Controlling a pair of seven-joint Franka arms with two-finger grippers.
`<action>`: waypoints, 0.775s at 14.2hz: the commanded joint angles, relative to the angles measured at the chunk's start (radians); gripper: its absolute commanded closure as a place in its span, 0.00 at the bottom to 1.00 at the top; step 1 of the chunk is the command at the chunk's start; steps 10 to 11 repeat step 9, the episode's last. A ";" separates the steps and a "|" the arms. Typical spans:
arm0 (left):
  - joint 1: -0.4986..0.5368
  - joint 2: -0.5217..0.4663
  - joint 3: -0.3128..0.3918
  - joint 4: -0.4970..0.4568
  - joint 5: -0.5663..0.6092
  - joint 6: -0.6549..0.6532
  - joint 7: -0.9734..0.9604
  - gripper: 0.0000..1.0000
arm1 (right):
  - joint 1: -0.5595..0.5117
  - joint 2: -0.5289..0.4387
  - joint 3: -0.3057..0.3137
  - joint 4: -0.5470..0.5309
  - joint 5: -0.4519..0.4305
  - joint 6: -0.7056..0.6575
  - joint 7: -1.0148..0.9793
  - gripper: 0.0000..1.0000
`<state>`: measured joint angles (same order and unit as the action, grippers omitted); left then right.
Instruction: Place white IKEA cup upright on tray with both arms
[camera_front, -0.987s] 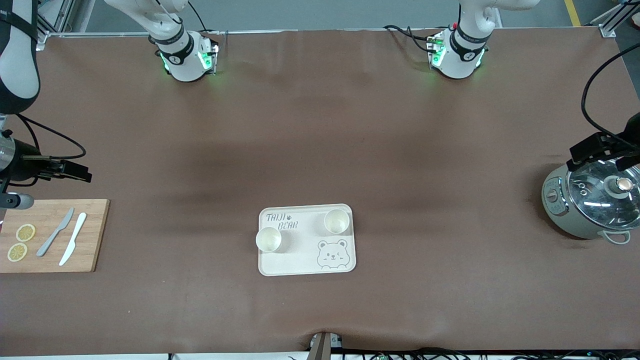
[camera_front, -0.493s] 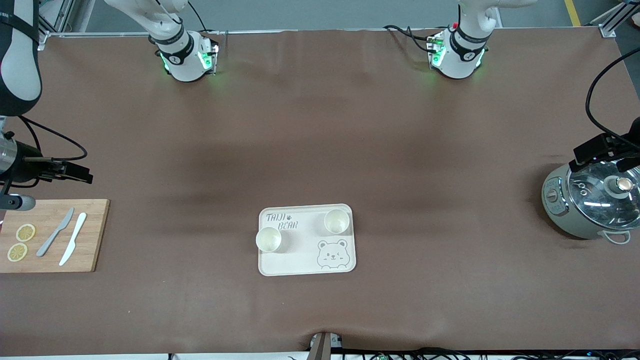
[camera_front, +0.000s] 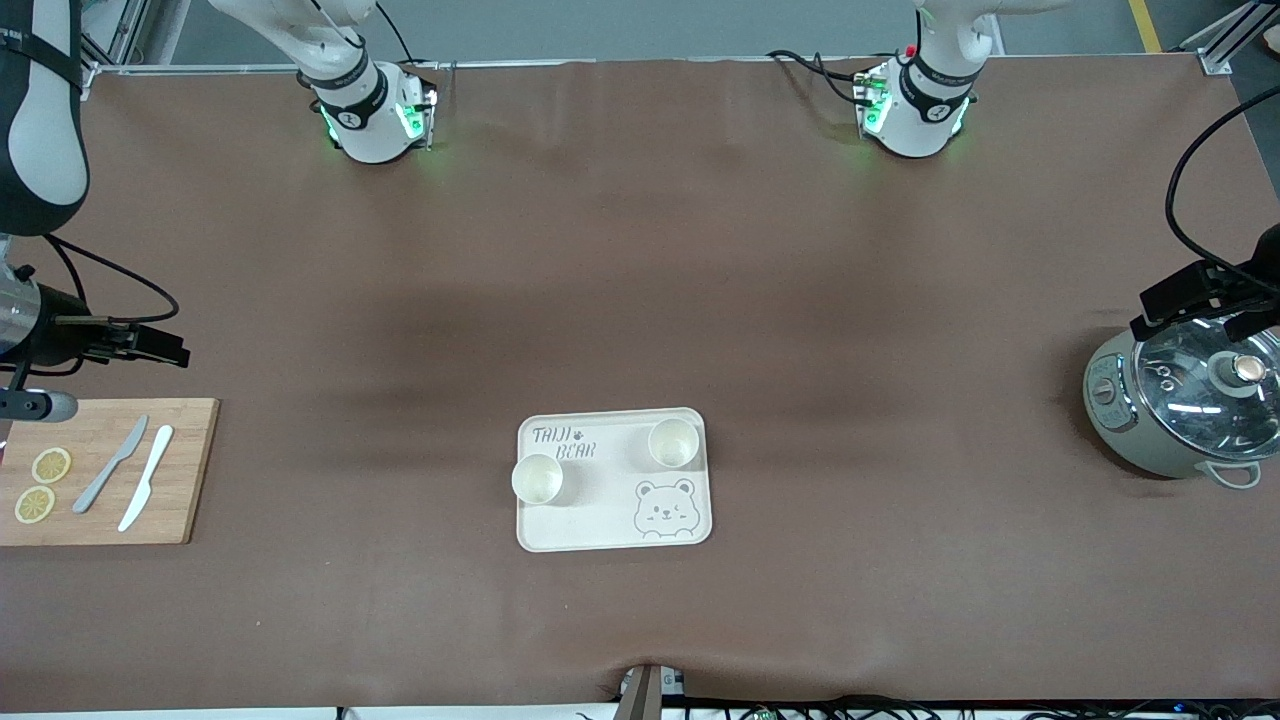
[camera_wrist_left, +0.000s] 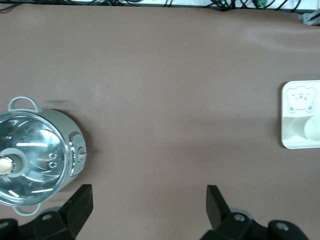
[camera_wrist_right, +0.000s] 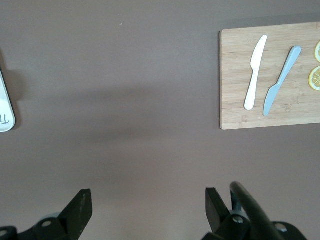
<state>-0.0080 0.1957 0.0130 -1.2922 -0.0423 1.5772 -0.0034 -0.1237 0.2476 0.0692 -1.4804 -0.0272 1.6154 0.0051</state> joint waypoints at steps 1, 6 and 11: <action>0.013 -0.018 -0.022 0.001 0.047 -0.057 -0.004 0.00 | -0.011 -0.001 0.011 -0.009 0.003 0.012 -0.013 0.00; 0.006 -0.058 -0.039 -0.009 0.052 -0.089 -0.038 0.00 | -0.010 -0.001 0.011 -0.011 0.003 0.012 -0.013 0.00; 0.003 -0.056 -0.042 -0.007 0.053 -0.091 -0.064 0.00 | -0.010 -0.001 0.011 -0.011 0.001 0.012 -0.014 0.00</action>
